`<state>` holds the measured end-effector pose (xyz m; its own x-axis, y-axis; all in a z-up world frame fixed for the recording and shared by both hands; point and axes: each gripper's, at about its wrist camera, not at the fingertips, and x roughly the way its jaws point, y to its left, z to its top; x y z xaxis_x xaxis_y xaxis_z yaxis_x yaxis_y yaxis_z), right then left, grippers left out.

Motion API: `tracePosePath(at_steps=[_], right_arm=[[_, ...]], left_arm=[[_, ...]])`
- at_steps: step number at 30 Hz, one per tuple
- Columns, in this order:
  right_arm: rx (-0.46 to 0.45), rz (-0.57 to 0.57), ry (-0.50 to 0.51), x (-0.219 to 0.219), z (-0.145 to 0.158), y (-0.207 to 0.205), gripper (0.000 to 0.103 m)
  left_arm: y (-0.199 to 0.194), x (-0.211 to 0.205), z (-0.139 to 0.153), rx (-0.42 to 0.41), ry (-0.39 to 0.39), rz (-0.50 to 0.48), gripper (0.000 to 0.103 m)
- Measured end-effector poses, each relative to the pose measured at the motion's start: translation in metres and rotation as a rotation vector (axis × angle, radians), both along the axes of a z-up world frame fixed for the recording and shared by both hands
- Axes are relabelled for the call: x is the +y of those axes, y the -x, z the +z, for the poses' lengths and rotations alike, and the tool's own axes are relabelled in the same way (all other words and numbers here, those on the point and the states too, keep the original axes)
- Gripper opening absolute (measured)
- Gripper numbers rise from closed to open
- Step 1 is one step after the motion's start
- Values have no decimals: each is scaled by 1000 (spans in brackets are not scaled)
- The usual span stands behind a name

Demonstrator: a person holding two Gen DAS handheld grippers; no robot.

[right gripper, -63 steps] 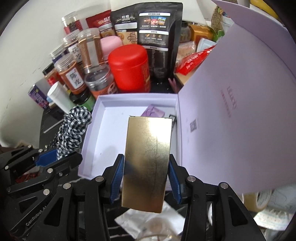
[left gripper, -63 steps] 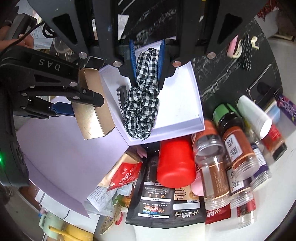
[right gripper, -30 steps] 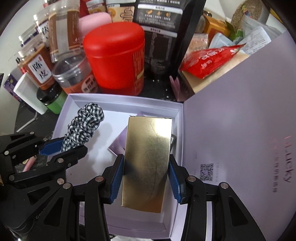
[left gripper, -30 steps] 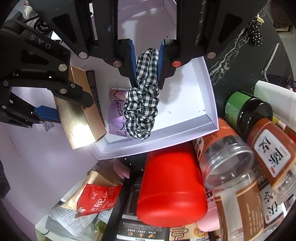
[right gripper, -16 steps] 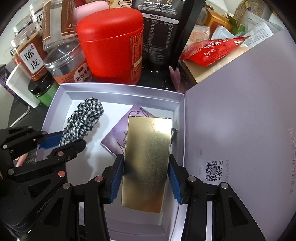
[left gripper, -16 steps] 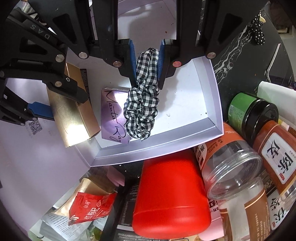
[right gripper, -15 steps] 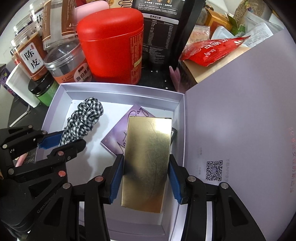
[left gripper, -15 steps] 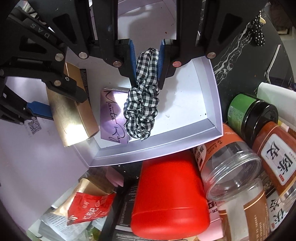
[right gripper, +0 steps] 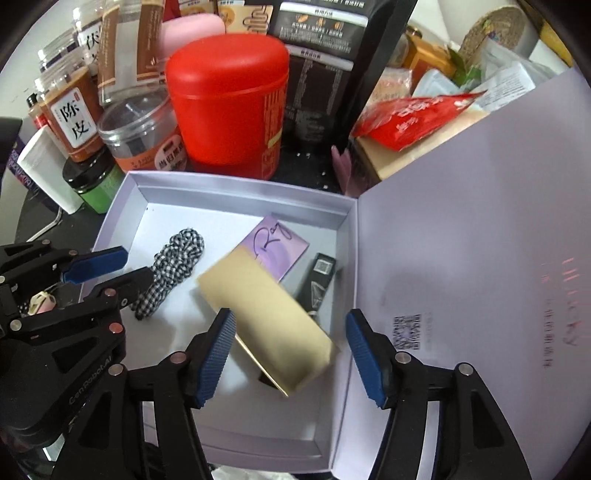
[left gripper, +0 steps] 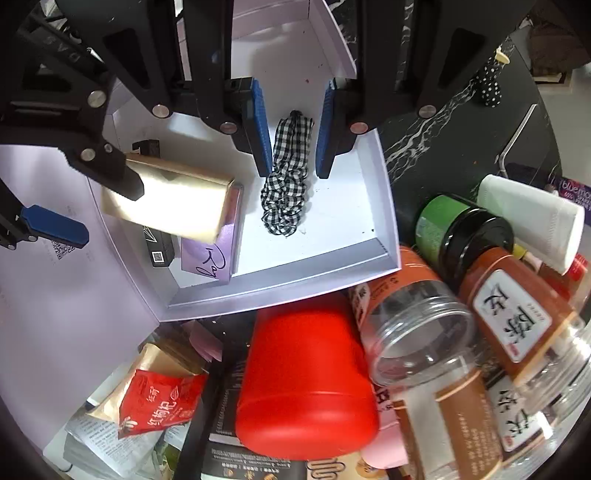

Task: Organize rigid objects
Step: 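Open both tools to drop the scrunchie and gold box into the gift box, then move both tools back from the gift box toward the table items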

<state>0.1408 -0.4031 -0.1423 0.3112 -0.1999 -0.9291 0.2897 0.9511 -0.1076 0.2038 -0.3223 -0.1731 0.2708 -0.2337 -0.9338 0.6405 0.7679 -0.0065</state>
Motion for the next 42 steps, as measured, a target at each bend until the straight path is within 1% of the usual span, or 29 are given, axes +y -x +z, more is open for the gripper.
tracePosePath(at_steps=[8,14,22,23,24,25,26,28,31,39,42], right_arm=[[-23,-1,11,1,21,6,62],[-47,8,21,7,39,12,62],[-71,28,29,20,64,19,62],[-74,32,30,22,67,20,63],[-75,36,30,24,69,20,63],[-78,40,29,26,71,21,63],[-81,44,29,28,73,22,63],[-85,53,31,34,77,24,63],[-93,60,28,40,83,29,64],[-109,94,24,62,96,41,64],[-117,106,21,69,100,45,66]], left_arm=[[7,14,23,-14,18,19,24],[13,21,48,-51,37,32,25],[24,44,83,-108,60,65,25],[25,48,86,-115,61,72,30],[26,51,89,-118,64,78,38],[28,55,91,-118,70,84,65],[29,59,94,-121,76,93,81],[31,70,99,-142,85,119,81],[33,83,105,-124,96,149,81],[49,110,118,-150,96,184,81],[54,121,124,-163,99,198,81]])
